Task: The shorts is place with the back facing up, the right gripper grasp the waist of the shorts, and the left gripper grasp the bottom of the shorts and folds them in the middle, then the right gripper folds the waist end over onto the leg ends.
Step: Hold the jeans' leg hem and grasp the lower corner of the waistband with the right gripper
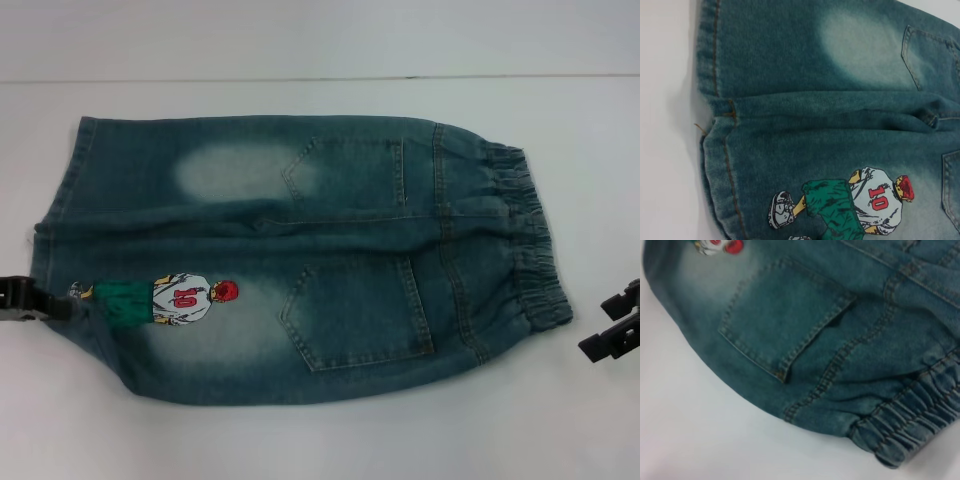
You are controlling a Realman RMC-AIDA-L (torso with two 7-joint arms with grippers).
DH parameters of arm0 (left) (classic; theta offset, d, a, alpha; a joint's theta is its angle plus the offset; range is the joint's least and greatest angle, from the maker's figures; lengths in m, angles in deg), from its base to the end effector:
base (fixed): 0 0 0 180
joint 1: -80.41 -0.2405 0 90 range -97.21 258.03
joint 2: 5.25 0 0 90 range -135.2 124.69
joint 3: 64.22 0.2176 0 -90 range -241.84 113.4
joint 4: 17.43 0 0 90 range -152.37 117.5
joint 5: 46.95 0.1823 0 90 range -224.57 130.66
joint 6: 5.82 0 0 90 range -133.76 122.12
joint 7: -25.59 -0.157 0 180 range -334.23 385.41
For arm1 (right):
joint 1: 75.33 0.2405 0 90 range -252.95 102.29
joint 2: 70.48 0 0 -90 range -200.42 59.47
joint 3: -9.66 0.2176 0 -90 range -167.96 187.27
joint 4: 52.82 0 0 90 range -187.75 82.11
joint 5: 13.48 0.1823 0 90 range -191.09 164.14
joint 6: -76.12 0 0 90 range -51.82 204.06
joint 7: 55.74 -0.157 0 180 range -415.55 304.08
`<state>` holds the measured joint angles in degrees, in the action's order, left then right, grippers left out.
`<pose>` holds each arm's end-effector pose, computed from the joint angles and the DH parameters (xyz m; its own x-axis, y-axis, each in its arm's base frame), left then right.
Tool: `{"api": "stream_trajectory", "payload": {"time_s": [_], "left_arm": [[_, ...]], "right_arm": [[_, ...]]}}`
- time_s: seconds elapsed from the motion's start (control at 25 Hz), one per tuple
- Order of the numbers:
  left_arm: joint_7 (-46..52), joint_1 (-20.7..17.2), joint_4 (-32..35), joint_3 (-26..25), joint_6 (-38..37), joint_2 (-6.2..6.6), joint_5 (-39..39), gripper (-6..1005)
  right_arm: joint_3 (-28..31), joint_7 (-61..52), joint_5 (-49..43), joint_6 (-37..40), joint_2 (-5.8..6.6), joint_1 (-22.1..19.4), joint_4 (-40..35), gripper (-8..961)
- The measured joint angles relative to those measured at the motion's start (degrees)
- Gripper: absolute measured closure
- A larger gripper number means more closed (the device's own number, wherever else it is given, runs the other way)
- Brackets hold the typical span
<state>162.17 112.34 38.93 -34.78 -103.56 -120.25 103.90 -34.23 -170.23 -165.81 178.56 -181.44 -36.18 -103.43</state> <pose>-0.2779 0.2850 0.0757 0.2270 0.9504 0.2126 0.9609 -0.1831 -0.2076 0.2489 0.2944 0.0646 0.6810 -0.7077 0.1883 -0.6840 -0.7065 -0.1816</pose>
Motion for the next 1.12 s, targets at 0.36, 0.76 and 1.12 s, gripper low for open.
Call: {"api": "stream_trajectory", "payload": {"time_s": [0.36, 0.76, 1.12], "left_arm": [[-0.1, 0.01, -0.14, 0.0, 0.11, -0.01, -0.02, 992], [-0.1, -0.01, -0.11, 0.01, 0.19, -0.05, -0.04, 992], [-0.19, -0.32, -0.11, 0.01, 0.3, -0.14, -0.03, 992]], "right_arm": [[-4.94, -1.95, -1.12, -4.77, -2.6, 0.44, 0.08, 145], [-6.34, -1.67, -1.84, -7.81, -4.46, 1.52, -0.15, 150], [-6.12, -1.71, -1.64, -8.02, -4.73, 1.87, -0.59, 154]]}}
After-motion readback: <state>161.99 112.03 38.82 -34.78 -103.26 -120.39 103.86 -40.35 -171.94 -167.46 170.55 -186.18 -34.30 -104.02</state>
